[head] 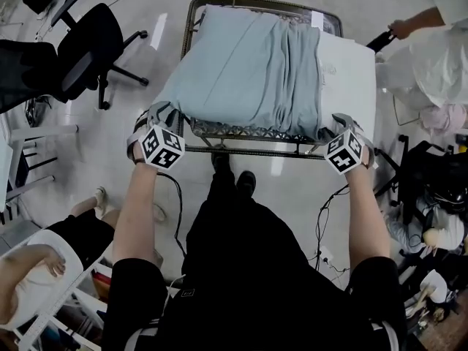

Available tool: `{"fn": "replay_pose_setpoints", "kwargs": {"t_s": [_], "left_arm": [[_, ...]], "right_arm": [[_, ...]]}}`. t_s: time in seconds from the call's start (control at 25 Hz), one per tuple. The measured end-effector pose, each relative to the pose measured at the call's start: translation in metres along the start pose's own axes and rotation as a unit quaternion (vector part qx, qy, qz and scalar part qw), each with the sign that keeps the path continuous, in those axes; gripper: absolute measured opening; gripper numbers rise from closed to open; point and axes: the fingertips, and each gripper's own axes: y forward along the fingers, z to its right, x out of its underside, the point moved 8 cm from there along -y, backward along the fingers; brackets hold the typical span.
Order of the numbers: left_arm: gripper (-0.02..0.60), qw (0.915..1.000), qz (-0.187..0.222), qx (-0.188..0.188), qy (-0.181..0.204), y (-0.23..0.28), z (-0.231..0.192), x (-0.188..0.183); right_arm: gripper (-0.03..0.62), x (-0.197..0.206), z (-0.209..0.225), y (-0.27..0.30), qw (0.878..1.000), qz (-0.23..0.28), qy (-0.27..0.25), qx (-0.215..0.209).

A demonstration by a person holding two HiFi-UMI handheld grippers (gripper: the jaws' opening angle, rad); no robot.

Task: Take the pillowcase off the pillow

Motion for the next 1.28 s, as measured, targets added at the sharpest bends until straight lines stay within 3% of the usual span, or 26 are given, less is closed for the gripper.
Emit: {"fn": "replay_pose_setpoints", "kwargs": {"t_s": [0.12, 0.28, 0.44, 0.48, 0.6, 0.68, 0.84, 0.96, 1.08, 1.2, 1.28], "left_arm": [[0.117, 0.9981, 0.058, 0.019, -0.010, -0.025, 0.037, -0.029], [0.137, 0.9904, 0.115, 0.071, 0.027, -0.024, 0.091, -0.089], [0.161, 0.9895, 0.119, 0.073, 0.036, -0.008, 0.114, -0.128], [0.153, 0.9914, 0.108, 0.065, 0.033, -0.002, 0.112, -0.130], [0.037, 0.9942, 0.079, 0.055, 0.049, 0.009, 0.099, -0.123], [0.009, 0.9941, 0.064, 0.050, 0.072, 0.013, 0.089, -0.113], [0.006, 0.9961, 0.046, 0.027, 0.070, 0.014, 0.058, -0.087], [0.006, 0.9969, 0.047, 0.042, 0.046, 0.011, 0.040, -0.081], [0.006, 0.9958, 0.043, 0.027, 0.077, 0.010, 0.039, -0.086], [0.006, 0.9933, 0.084, 0.043, 0.065, 0.003, 0.034, -0.083], [0.006, 0.9905, 0.109, 0.029, 0.078, -0.007, 0.027, -0.074]], "right_arm": [[0.179, -0.004, -0.003, -0.002, 1.000, 0.000, 0.001, 0.005], [0.177, -0.016, -0.015, -0.005, 1.000, 0.010, 0.005, -0.002], [0.176, -0.026, -0.033, -0.009, 1.000, 0.025, 0.007, -0.013], [0.176, -0.027, -0.036, -0.009, 1.000, 0.027, 0.008, -0.012], [0.176, -0.030, -0.036, -0.006, 0.999, 0.029, 0.028, -0.004], [0.176, -0.032, -0.031, -0.004, 0.999, 0.033, 0.038, 0.003], [0.175, -0.037, -0.018, -0.001, 0.998, 0.043, 0.041, 0.011], [0.175, -0.036, -0.007, -0.001, 0.998, 0.047, 0.038, 0.009], [0.175, -0.037, 0.001, 0.000, 0.998, 0.044, 0.040, 0.015], [0.175, -0.036, 0.013, 0.005, 0.998, 0.034, 0.041, 0.024], [0.173, -0.032, 0.027, 0.011, 0.998, 0.016, 0.039, 0.038]]}}
